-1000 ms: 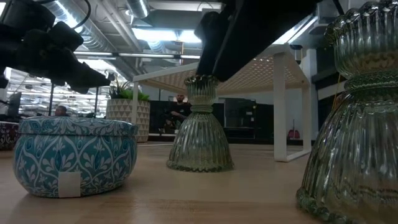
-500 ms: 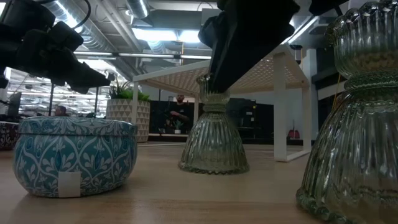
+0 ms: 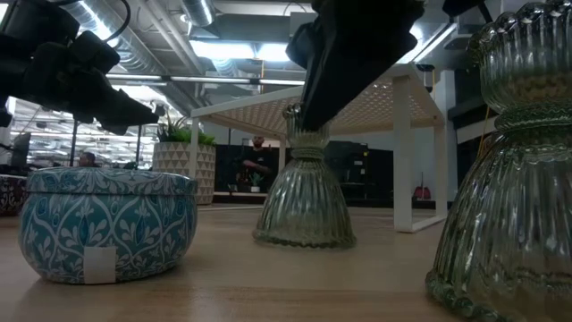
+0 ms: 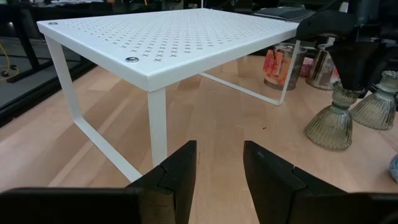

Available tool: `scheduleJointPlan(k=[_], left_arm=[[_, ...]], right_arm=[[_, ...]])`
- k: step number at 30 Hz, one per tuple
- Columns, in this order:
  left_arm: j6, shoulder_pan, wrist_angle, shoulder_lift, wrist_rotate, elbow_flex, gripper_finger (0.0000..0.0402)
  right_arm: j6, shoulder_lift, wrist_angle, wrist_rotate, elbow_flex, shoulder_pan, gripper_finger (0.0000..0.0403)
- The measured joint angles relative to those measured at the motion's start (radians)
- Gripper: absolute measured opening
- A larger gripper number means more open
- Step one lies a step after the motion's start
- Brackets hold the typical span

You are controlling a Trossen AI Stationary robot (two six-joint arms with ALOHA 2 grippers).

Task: Pick & Place candle stick holders
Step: Put the top green vase on the shelf

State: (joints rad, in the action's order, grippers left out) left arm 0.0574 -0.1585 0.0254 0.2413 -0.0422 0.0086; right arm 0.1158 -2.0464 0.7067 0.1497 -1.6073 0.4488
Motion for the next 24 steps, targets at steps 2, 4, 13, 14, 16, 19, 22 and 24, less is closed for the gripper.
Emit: scheduleJointPlan(k=[2,4,13,14,16,19,22,24], left_arm=[[0.0,0.0,0.0,0.0,0.0,0.0,0.0128],[0.0,0.0,0.0,0.0,0.0,0.0,0.0128],[0.0,0.0,0.0,0.0,0.0,0.0,0.0128],[0.0,0.0,0.0,0.0,0.0,0.0,0.0127],[0.0,0.0,0.0,0.0,0.0,0.0,0.0128],[0.0,0.0,0.0,0.0,0.0,0.0,0.0127],[0.0,0.0,0.0,0.0,0.0,0.0,0.0128],[0.0,0.0,0.0,0.0,0.0,0.0,0.0127]], right_arm=[[0.0,0.0,0.0,0.0,0.0,0.0,0.0058],[0.0,0.0,-0.002,0.0,-0.001,0.0,0.0055],[0.015,-0.003,0.004,-0.038,-0.056,-0.006,0.0041],[0.015,-0.003,0.003,-0.044,-0.063,-0.009,0.0039],[0.013,-0.003,0.015,-0.042,-0.078,-0.017,0.0037],[0.003,-0.003,0.035,-0.038,-0.102,-0.028,0.0036],[-0.015,-0.003,0.057,-0.036,-0.132,-0.036,0.0035],[-0.028,-0.003,0.078,-0.036,-0.155,-0.04,0.0035]])
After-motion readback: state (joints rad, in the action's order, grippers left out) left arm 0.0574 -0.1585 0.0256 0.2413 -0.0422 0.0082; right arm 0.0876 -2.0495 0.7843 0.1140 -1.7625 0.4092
